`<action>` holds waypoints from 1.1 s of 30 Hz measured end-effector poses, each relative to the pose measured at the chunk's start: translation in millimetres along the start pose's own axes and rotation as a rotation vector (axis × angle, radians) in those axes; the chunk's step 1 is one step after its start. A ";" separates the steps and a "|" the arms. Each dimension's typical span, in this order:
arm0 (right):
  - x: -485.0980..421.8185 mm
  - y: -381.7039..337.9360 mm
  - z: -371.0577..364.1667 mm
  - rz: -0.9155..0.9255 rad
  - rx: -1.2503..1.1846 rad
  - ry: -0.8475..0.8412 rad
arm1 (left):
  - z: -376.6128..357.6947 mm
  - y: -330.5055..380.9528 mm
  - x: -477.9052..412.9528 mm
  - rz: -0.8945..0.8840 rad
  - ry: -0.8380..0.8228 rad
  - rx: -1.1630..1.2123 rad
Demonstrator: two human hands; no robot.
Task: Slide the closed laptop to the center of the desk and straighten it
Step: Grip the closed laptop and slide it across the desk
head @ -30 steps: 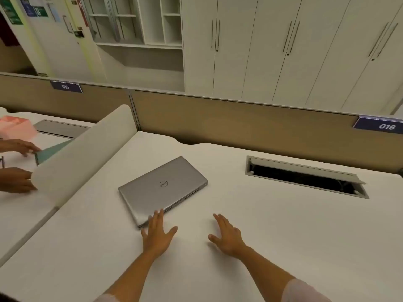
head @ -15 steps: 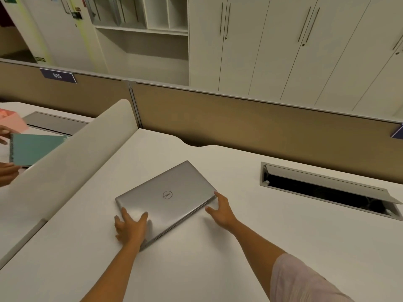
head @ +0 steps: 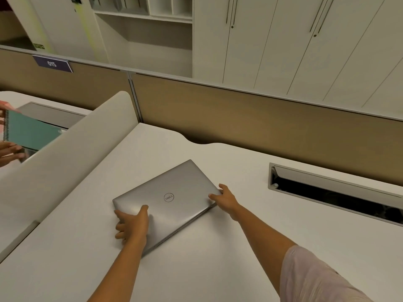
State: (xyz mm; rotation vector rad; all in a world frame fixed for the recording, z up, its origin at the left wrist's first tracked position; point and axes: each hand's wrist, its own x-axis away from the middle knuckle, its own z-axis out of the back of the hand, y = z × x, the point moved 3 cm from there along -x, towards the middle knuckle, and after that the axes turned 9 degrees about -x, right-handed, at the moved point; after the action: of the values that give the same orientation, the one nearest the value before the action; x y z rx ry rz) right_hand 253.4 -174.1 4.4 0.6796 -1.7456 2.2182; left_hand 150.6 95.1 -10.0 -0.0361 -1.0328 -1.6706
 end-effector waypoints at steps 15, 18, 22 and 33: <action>21.7 22.9 20.4 -0.070 0.022 0.032 | 5.8 -19.1 10.9 0.118 0.043 -0.027; 42.2 40.2 35.6 -0.054 -0.001 0.074 | -1.2 -28.0 26.9 0.072 0.032 -0.044; 83.8 65.8 65.1 -0.035 -0.002 0.166 | -11.7 -34.8 56.4 0.005 -0.009 -0.084; 222.7 167.3 120.6 -0.069 -0.044 0.490 | -51.3 -41.8 132.5 -0.216 -0.216 -0.205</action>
State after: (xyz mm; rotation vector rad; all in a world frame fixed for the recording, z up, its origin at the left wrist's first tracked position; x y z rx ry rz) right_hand 9.9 -355.0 -6.2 0.1584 -1.4893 2.0653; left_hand 90.3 -39.7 0.5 -0.2521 -1.0505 -1.9987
